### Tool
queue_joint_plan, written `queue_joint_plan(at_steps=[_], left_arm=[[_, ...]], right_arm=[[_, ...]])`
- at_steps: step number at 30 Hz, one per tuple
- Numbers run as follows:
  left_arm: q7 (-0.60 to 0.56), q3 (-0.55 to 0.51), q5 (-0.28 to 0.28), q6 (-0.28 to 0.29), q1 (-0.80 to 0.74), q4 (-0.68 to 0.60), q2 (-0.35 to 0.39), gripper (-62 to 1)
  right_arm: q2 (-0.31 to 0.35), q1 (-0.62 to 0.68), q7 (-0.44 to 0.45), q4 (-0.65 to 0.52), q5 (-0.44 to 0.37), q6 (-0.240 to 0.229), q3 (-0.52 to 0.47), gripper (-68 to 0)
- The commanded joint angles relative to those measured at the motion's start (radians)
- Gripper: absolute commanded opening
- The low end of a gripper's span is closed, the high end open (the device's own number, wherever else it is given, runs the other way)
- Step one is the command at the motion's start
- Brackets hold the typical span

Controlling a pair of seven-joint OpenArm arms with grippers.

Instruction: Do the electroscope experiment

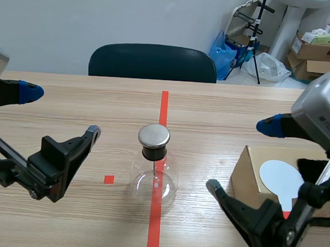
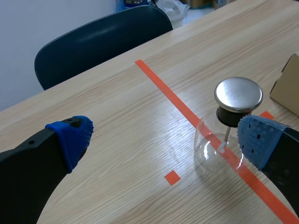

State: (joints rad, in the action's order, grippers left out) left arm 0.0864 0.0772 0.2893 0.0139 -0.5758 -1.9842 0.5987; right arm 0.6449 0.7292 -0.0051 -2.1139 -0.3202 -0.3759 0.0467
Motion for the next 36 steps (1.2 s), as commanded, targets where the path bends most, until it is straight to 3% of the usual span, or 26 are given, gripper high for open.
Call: queue_joint_plan(at_steps=[1, 5, 10, 23, 27, 36], left_arm=[[-0.012, 0.001, 0.011, -0.005, -0.006, -0.014, 0.025, 1.4], [0.027, 0.001, 0.042, -0.043, -0.006, -0.014, 0.059, 1.4], [0.056, 0.0, 0.044, -0.124, -0.015, -0.014, 0.087, 1.4], [0.097, -0.001, 0.077, -0.111, -0.072, -0.012, 0.16, 1.4], [0.09, -0.001, 0.127, -0.066, -0.072, -0.012, 0.173, 1.4], [0.065, -0.005, 0.138, -0.041, -0.069, -0.012, 0.172, 1.4]], right_arm=[[0.012, -0.011, 0.01, -0.006, -0.01, 0.006, -0.008, 0.4], [0.011, -0.017, 0.006, -0.006, -0.01, 0.047, -0.008, 0.4], [0.005, -0.017, -0.012, -0.006, -0.01, 0.047, -0.008, 0.4], [-0.005, -0.017, -0.021, -0.006, -0.004, 0.047, -0.009, 0.4], [-0.005, -0.017, -0.037, -0.006, -0.004, 0.047, -0.009, 0.4], [-0.005, -0.017, -0.034, -0.006, -0.004, 0.047, -0.009, 0.4]])
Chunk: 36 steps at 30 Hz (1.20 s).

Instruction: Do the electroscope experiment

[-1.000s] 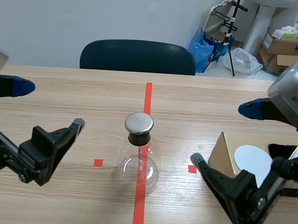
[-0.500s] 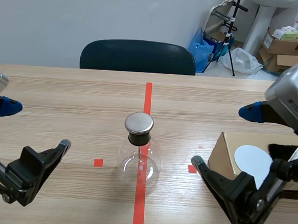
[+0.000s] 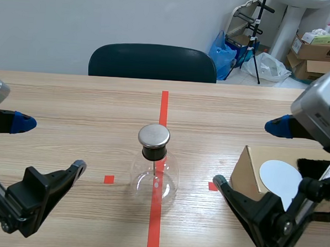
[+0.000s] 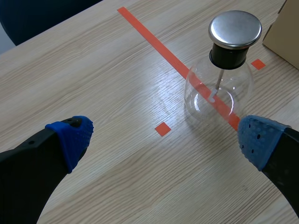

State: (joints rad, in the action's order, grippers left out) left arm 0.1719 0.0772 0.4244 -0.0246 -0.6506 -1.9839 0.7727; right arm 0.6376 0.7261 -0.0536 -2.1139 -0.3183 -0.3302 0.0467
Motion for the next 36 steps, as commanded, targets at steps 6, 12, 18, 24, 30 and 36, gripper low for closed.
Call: queue_joint_plan(at_steps=[6, 12, 18, 24, 30, 36], left_arm=[[-0.017, -0.03, 0.003, -0.002, 0.006, -0.013, -0.002, 1.4], [-0.012, -0.039, 0.01, -0.002, 0.006, -0.013, -0.002, 1.4], [0.002, -0.039, 0.01, -0.002, 0.006, -0.013, -0.002, 1.4], [0.002, -0.039, 0.01, -0.002, 0.006, -0.013, -0.002, 1.4], [0.001, -0.039, 0.01, -0.002, 0.006, -0.013, -0.002, 1.4], [0.001, -0.039, 0.01, -0.002, 0.006, -0.013, -0.002, 1.4]], right_arm=[[0.002, -0.014, 0.014, -0.006, -0.006, 0.001, -0.009, 0.4], [0.002, -0.014, 0.014, -0.006, -0.006, 0.001, -0.009, 0.4], [0.002, -0.014, 0.014, -0.006, -0.006, 0.001, -0.008, 0.4], [0.002, -0.014, 0.012, -0.006, -0.007, 0.001, -0.008, 0.4], [0.002, -0.014, -0.016, -0.006, -0.006, 0.001, -0.008, 0.4], [0.002, -0.014, -0.023, -0.006, -0.007, 0.001, -0.008, 0.4]])
